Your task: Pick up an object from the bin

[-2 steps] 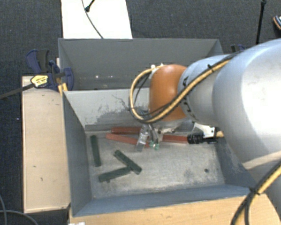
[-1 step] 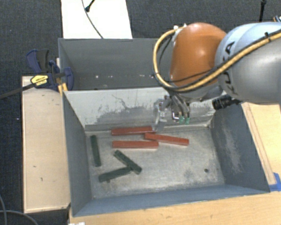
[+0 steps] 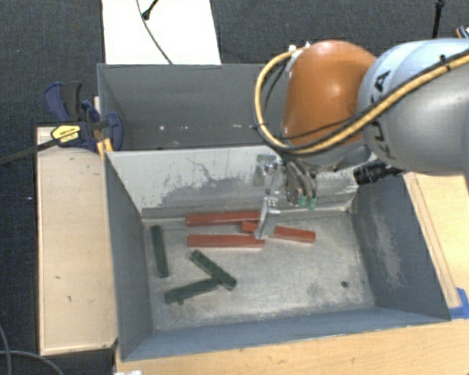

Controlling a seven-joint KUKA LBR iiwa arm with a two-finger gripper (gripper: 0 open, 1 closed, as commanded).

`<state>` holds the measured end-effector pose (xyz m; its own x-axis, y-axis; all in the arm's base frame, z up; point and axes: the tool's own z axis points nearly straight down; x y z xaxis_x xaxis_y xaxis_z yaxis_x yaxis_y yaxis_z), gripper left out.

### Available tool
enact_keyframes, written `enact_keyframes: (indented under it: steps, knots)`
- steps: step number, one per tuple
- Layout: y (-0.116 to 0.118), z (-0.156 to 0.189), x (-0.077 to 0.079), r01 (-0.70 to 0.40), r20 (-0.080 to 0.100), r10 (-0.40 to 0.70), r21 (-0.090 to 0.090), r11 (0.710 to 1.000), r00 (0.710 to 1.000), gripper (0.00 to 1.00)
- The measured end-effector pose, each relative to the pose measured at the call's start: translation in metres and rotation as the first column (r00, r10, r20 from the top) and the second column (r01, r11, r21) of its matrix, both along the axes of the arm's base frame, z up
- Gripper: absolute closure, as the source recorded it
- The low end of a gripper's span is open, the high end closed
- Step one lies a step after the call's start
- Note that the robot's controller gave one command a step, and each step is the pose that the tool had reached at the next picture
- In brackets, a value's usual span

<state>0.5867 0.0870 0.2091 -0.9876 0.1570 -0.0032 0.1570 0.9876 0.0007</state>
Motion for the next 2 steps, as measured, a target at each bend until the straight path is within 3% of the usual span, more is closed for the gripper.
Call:
enact_keyframes:
  steps: [1, 2]
  knots:
    - [0.0062, -0.1418, -0.0261, 0.015, -0.004, -0.015, 0.0, 1.0, 1.0, 0.0]
    - [0.0069, -0.1358, -0.0223, 0.016, 0.007, -0.016, 0.002, 1.0, 1.0, 1.0]
